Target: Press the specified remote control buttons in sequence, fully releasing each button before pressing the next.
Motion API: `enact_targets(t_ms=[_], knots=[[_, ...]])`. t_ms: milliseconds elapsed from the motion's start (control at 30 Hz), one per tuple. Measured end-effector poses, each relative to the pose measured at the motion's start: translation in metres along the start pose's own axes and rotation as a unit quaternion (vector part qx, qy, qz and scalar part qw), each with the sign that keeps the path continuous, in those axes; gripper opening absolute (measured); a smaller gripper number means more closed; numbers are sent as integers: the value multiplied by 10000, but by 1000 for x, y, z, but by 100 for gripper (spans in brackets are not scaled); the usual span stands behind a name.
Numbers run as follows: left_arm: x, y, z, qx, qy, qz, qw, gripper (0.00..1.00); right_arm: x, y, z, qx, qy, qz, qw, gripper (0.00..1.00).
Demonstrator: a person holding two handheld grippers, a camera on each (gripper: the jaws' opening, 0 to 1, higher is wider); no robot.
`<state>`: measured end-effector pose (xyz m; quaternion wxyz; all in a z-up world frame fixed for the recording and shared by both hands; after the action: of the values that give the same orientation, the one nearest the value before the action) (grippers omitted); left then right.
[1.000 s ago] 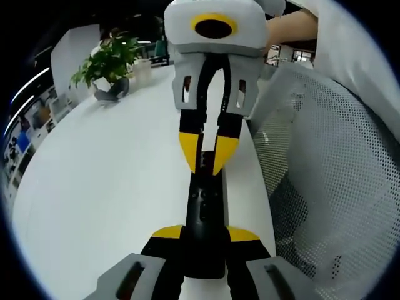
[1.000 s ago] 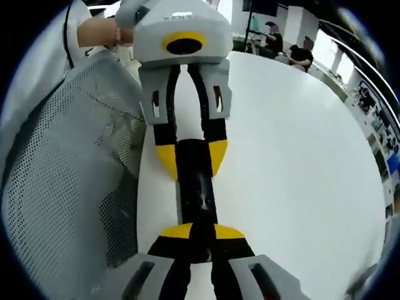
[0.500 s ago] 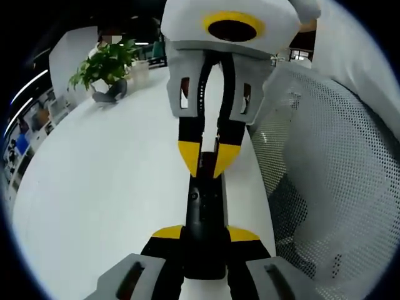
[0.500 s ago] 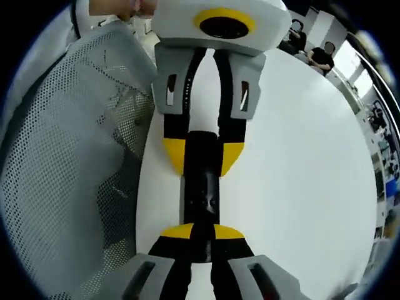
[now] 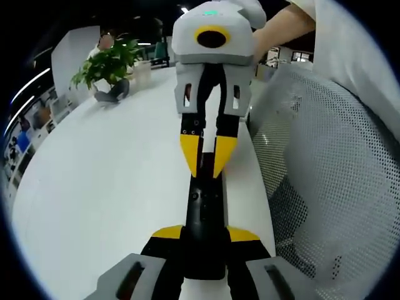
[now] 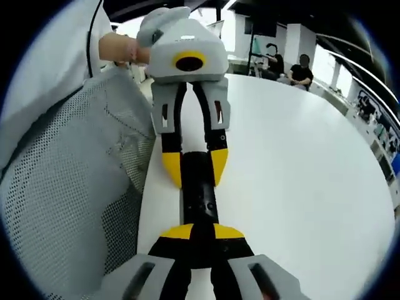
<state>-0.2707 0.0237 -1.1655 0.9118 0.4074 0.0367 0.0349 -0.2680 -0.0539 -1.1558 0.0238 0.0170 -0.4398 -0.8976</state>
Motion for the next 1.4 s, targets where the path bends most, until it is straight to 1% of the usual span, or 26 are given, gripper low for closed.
enact_targets(t_ms=[67, 100, 167, 200, 233, 300, 333, 400, 467, 500, 600, 667, 733, 767, 800, 867, 900, 967, 1067, 1100, 1200, 1300, 1367, 1400], knots=[[0, 0, 0, 11, -10, 0, 10000, 24, 0, -1, 1, 125, 162, 43, 9998, 7], [0, 0, 0, 24, -14, -1, 10000, 24, 1, -2, 1, 275, 520, 66, 9982, 7], [0, 0, 0, 47, -18, -2, 10000, 24, 2, -4, 3, 551, 892, 164, 9943, 6], [0, 0, 0, 45, -11, -2, 10000, 24, 2, -5, 3, 670, 974, 223, 9927, 6], [0, 0, 0, 36, -7, -3, 10000, 24, 2, -5, 3, 759, 937, 273, 9923, 6], [0, 0, 0, 12, 8, -1, 10000, 24, 1, -6, 4, 925, 611, 370, 9931, 6], [0, 0, 0, 4, 11, 3, 10000, 24, 0, -7, 5, 1018, 481, 366, 9930, 6], [0, 0, 0, 6, 9, 5, 10000, 24, -1, -8, 6, 1084, 326, 346, 9930, 5], [0, 0, 0, 19, 7, 6, 10000, 24, -2, -8, 6, 1106, -93, 307, 9933, 5], [0, 0, 1, 25, 5, 8, 10000, 24, -2, -8, 6, 1102, -196, 283, 9933, 5], [0, -1, 1, 47, 6, 27, 10000, 24, -3, -8, 6, 1093, -343, 198, 9932, 5], [0, -1, 1, 31, 21, 34, 10000, 24, -3, -8, 7, 987, -498, 128, 9938, 5], [0, -1, 0, 10, 34, 45, 10000, 24, -3, -7, 5, 858, -358, 157, 9955, 5], [0, -1, 0, 0, 39, 50, 10000, 24, -3, -7, 5, 782, -433, 135, 9959, 5], [0, 0, 0, -13, 50, 59, 10000, 24, -2, -7, 4, 719, -401, 105, 9965, 5], [0, 0, 0, -27, 58, 61, 10000, 24, -1, -7, 4, 697, -362, 67, 9969, 5], [0, 0, 0, -31, 57, 61, 10000, 24, 0, -8, 5, 728, -327, 38, 9968, 5], [0, 0, 0, -25, 60, 66, 10000, 24, 0, -8, 7, 881, -68, 9, 9961, 5], [0, 0, 0, -35, 69, 73, 9999, 24, 1, -9, 8, 1048, 192, 29, 9943, 4], [0, 0, 0, -46, 75, 75, 9999, 24, 1, -9, 9, 1108, 421, 28, 9929, 4], [0, 0, 0, -41, 64, 82, 9999, 24, 3, -9, 10, 1201, 503, -7, 9915, 3], [0, -1, 1, -23, 55, 78, 10000, 24, 2, -10, 11, 1397, 342, 5, 9896, 3], [0, -1, 1, -22, 55, 77, 10000, 24, 1, -10, 11, 1602, -54, -79, 9870, 3], [0, -1, 1, -22, 54, 77, 10000, 24, 0, -10, 12, 1699, -286, -176, 9849, 3]])
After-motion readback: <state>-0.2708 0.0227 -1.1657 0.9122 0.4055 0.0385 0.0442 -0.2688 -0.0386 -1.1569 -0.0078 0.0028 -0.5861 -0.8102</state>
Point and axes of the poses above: the point that each gripper's makers call its tool centre point, and the gripper's own axes: y roughly backward along the fingers, x roughly to its left, z roughly out of its top, the point moved 3 cm from there along y, roughly backward along the fingers, and after that the axes turned 2 degrees about y, right-handed, at the moved point
